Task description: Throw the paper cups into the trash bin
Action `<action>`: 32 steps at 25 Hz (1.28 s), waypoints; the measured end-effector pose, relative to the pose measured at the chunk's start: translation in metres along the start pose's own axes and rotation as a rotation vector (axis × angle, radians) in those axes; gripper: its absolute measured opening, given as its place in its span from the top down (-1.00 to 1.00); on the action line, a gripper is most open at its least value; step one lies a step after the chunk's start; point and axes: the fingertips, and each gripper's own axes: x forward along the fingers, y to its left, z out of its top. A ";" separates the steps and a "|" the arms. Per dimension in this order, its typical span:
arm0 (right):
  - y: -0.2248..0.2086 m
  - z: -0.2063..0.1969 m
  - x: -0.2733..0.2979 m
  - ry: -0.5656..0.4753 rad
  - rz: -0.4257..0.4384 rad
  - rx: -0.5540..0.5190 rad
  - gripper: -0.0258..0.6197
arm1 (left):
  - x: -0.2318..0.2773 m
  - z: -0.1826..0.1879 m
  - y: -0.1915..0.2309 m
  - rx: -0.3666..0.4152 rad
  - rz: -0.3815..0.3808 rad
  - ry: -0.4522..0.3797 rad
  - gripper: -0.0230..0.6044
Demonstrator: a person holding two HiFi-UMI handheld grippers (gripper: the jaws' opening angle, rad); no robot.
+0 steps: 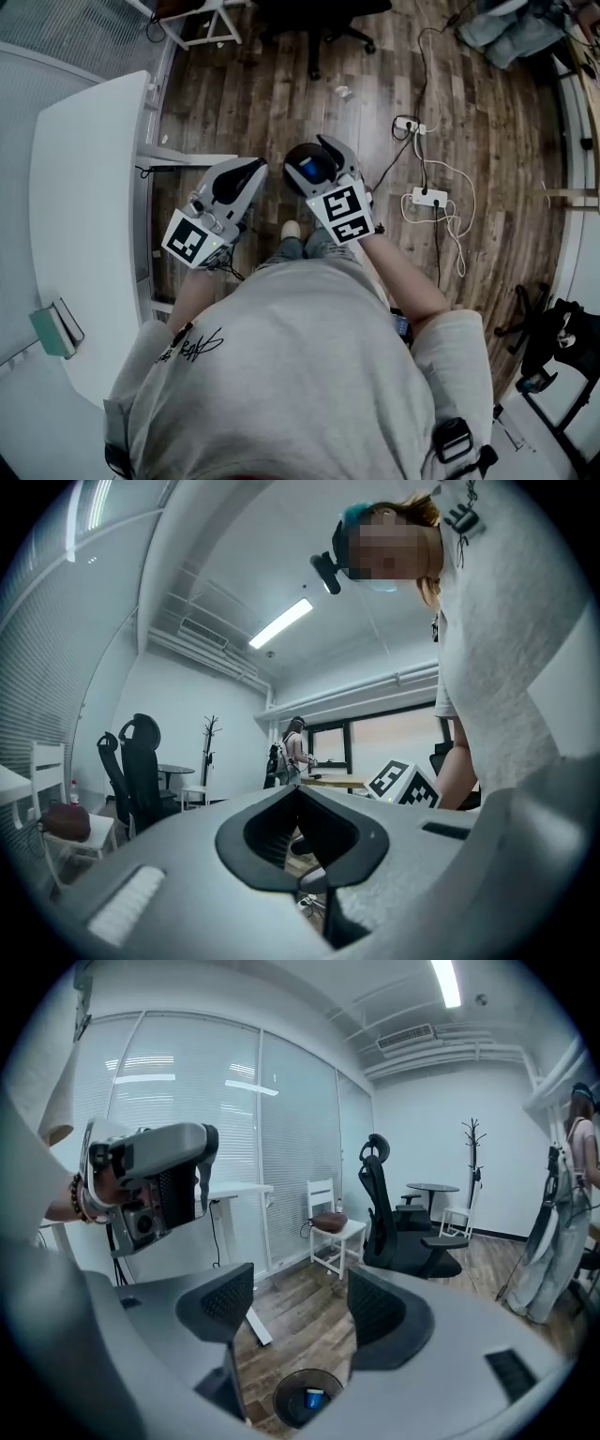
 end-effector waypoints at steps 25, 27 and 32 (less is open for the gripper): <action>-0.022 0.116 -0.072 -0.332 -0.012 0.002 -0.04 | 0.014 0.050 0.003 0.028 0.021 -0.090 0.92; -0.020 0.115 -0.074 -0.344 0.000 0.004 -0.03 | 0.014 0.051 0.003 0.033 0.023 -0.090 0.92; -0.020 0.117 -0.081 -0.369 0.003 0.017 0.44 | 0.014 0.054 0.007 0.035 0.040 -0.091 0.92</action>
